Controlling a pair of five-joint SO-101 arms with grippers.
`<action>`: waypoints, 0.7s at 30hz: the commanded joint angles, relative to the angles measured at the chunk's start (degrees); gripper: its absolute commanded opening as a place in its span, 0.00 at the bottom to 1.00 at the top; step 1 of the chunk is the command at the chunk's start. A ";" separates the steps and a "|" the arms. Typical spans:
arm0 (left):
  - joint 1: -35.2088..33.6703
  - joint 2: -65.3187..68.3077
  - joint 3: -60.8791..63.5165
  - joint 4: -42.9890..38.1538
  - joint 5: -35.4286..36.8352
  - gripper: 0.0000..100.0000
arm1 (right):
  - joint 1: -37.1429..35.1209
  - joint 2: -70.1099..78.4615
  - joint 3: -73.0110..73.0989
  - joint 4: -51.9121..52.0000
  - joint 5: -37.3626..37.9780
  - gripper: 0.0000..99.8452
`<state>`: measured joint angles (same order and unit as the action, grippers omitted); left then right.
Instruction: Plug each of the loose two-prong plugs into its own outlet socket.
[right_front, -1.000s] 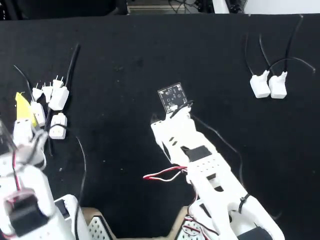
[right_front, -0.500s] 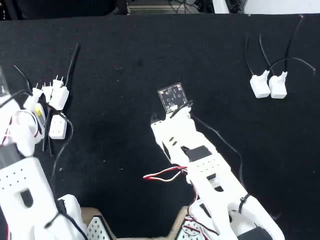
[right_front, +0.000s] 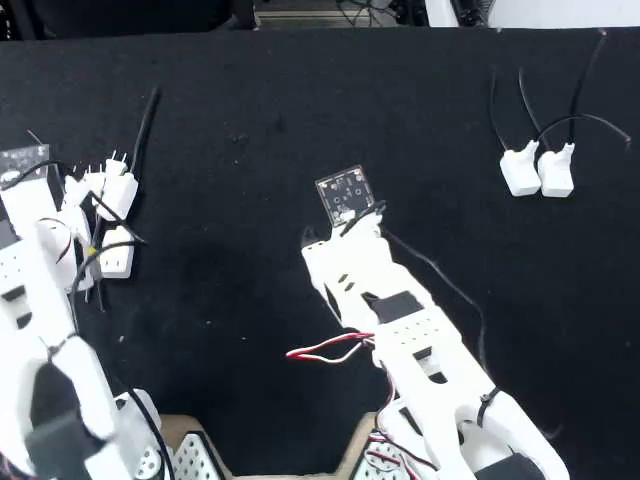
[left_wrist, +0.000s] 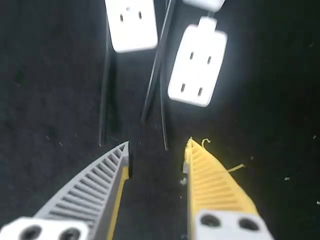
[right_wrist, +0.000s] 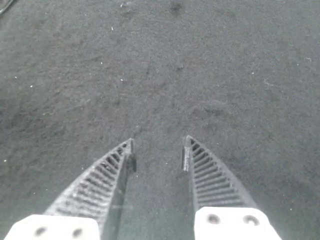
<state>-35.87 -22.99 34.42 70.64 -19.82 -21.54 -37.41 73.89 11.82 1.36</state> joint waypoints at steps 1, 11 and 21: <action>-1.45 3.60 -4.97 0.62 -0.88 0.19 | -0.35 -1.89 -0.40 -1.41 0.09 0.15; -2.59 9.32 -9.36 -2.20 3.25 0.19 | -0.35 -1.89 -0.40 -1.41 0.09 0.15; 0.40 13.19 -9.19 -7.82 -2.37 0.19 | -0.35 -1.89 -0.31 -1.41 0.09 0.15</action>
<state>-38.07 -9.98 27.91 63.52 -19.12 -21.54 -37.41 73.89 11.82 1.36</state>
